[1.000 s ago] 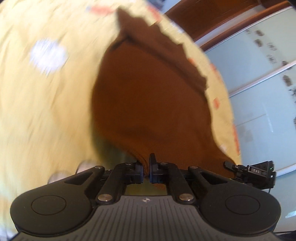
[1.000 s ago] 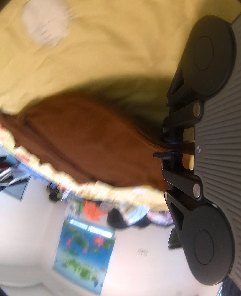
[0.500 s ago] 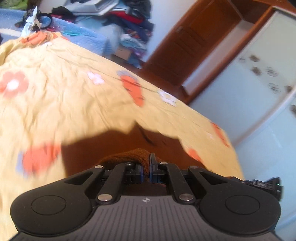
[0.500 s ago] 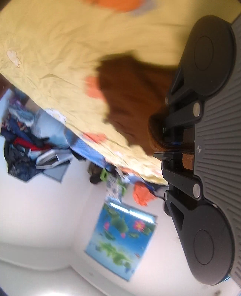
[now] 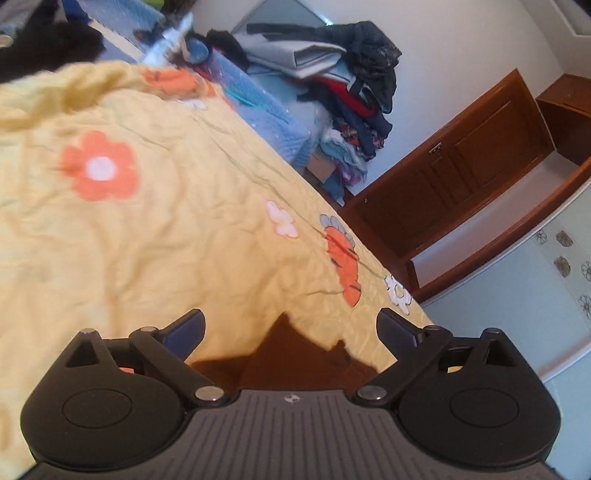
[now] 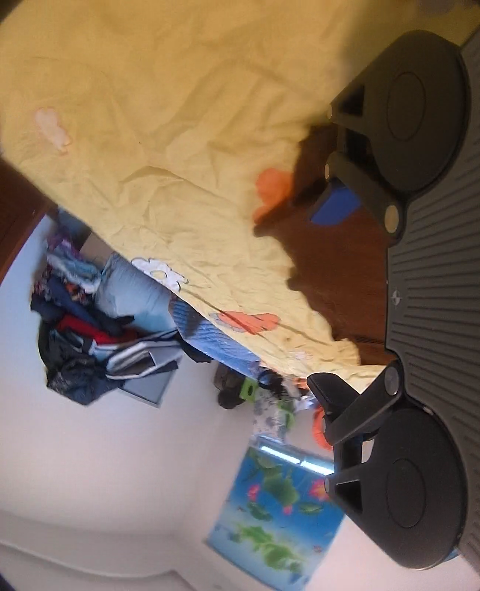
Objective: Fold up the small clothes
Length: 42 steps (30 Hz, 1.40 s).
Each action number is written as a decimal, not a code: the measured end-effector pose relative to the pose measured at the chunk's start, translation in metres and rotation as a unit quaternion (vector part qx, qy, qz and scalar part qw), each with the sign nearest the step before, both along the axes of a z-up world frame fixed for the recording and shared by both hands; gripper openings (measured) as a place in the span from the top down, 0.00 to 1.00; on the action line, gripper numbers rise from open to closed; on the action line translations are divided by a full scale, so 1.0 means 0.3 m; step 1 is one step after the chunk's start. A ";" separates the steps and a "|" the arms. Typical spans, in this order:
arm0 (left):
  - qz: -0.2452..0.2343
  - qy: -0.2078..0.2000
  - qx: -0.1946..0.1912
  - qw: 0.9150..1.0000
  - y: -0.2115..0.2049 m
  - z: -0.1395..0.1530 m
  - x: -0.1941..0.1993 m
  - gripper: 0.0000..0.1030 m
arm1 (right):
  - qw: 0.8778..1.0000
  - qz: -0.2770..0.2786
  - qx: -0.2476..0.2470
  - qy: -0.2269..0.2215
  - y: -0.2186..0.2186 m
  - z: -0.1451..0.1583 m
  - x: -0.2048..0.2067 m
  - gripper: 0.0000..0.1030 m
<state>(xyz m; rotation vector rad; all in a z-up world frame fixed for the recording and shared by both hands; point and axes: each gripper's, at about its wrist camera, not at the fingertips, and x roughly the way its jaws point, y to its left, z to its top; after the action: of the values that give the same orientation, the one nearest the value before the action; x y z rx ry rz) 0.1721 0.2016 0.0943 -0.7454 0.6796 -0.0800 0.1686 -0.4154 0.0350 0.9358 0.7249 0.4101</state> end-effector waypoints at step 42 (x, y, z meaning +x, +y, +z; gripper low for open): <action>-0.048 -0.058 0.207 0.975 -0.165 0.066 -0.700 0.09 | 0.992 0.001 -0.125 -0.032 -0.093 0.132 -0.686 0.32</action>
<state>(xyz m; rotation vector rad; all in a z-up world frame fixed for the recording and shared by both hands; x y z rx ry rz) -0.0379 0.1523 0.1143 -0.3046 0.5950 -0.0668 -0.0371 -0.4432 0.0745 0.6832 0.6998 0.3411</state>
